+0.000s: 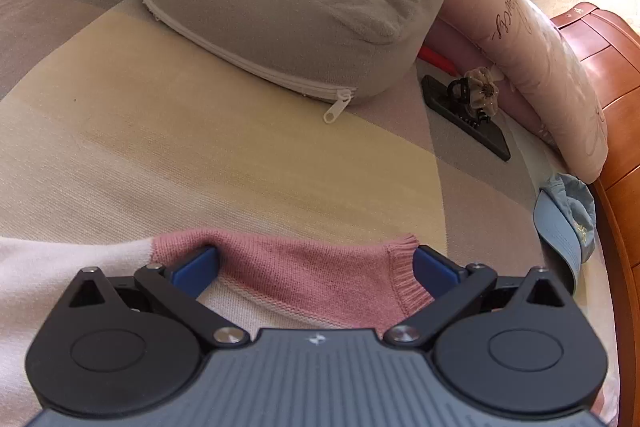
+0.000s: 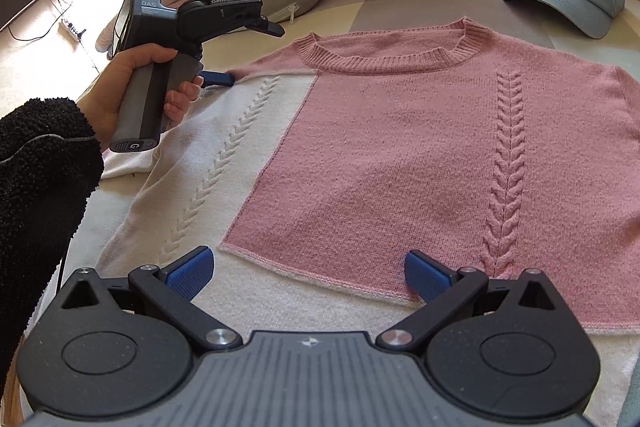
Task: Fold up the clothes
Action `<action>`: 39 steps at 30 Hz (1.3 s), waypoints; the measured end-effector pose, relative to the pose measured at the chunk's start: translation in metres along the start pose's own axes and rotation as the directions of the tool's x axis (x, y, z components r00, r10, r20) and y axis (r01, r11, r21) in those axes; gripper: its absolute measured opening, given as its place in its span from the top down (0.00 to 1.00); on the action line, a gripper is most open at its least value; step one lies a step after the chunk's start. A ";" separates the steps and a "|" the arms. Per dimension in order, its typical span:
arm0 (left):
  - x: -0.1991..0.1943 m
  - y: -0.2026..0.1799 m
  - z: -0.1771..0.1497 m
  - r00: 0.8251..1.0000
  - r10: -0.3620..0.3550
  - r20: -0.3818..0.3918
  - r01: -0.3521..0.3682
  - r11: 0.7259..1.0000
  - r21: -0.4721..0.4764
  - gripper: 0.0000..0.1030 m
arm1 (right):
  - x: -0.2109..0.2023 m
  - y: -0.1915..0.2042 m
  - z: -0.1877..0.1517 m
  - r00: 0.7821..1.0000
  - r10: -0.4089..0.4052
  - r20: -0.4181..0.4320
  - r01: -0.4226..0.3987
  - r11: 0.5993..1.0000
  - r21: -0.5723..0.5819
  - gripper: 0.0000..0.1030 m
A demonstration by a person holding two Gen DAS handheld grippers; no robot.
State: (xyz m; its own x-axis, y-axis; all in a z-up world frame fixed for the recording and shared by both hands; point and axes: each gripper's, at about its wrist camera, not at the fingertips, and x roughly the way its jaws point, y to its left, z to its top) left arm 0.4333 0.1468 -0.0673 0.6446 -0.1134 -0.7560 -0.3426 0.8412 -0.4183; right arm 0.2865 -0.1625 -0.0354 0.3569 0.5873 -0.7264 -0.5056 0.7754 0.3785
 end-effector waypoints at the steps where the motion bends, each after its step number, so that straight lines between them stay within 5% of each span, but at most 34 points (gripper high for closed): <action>1: -0.002 -0.002 -0.001 1.000 0.003 -0.010 -0.003 1.000 0.001 0.01 | 0.000 0.000 0.000 1.000 0.001 0.001 -0.001 1.000 0.000 0.00; 7: -0.024 -0.012 -0.013 0.993 -0.104 -0.052 0.105 0.994 0.026 0.01 | -0.001 0.000 0.000 1.000 0.005 0.005 -0.005 1.000 0.002 0.00; 16: 0.001 -0.012 -0.010 1.000 -0.007 0.015 0.006 0.997 0.076 0.01 | 0.003 -0.001 0.002 1.000 0.010 -0.005 -0.010 1.000 -0.002 0.00; 22: -0.039 -0.010 -0.014 0.997 -0.057 -0.050 0.059 0.997 0.046 0.01 | -0.003 -0.001 0.002 1.000 0.011 0.008 -0.011 1.000 0.006 0.00; 30: -0.065 -0.005 -0.072 0.980 -0.085 -0.181 0.103 0.991 0.091 0.01 | -0.023 0.013 0.000 0.998 0.020 0.051 -0.019 0.999 -0.034 0.00; 33: -0.076 0.008 -0.088 0.978 -0.079 -0.191 0.095 0.992 0.078 0.01 | -0.032 0.018 0.000 0.997 0.031 0.069 -0.028 0.998 -0.050 0.00; 39: -0.121 0.024 -0.097 0.970 -0.186 -0.153 0.181 0.982 -0.046 0.01 | -0.039 0.020 0.002 0.995 0.057 0.086 -0.052 0.997 -0.056 0.00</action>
State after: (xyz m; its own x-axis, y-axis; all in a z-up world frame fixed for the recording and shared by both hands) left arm 0.2807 0.1293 -0.0343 0.5849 -0.3477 -0.7328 -0.2510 0.7815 -0.5712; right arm 0.2638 -0.1700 0.0013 0.3937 0.6480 -0.6519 -0.5663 0.7297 0.3833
